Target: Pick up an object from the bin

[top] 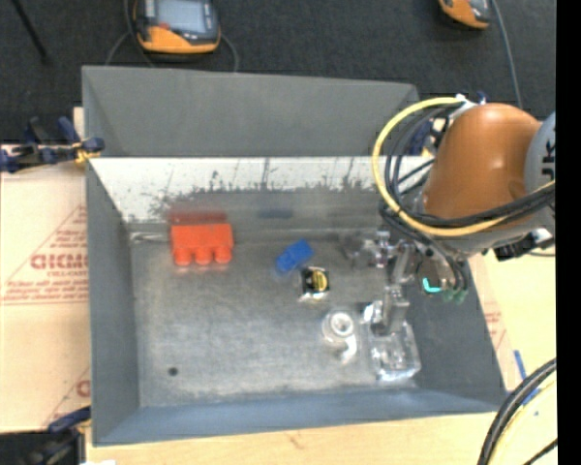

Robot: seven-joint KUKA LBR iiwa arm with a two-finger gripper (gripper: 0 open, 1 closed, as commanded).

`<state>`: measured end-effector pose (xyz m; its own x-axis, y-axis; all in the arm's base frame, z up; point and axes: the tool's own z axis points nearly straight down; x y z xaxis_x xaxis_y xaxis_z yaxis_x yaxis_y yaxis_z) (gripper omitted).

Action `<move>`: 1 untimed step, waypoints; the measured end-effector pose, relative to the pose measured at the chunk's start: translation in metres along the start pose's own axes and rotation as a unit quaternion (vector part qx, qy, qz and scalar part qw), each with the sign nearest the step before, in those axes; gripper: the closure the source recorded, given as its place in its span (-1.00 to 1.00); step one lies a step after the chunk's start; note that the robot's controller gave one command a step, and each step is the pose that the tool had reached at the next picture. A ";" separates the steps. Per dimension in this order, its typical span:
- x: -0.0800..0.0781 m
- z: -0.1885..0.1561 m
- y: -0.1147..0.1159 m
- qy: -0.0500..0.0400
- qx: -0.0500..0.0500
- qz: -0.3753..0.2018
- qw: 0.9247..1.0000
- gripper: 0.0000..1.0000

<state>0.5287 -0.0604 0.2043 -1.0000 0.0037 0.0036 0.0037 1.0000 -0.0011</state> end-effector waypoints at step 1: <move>-0.081 0.135 -0.068 -0.005 -0.001 0.139 0.990 -1.00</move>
Offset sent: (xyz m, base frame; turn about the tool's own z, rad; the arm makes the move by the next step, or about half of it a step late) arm 0.0782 -0.0670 -0.1343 0.2796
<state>0.6087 -0.1288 0.0687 -0.9603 0.2789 -0.0060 0.2789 0.9603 0.0011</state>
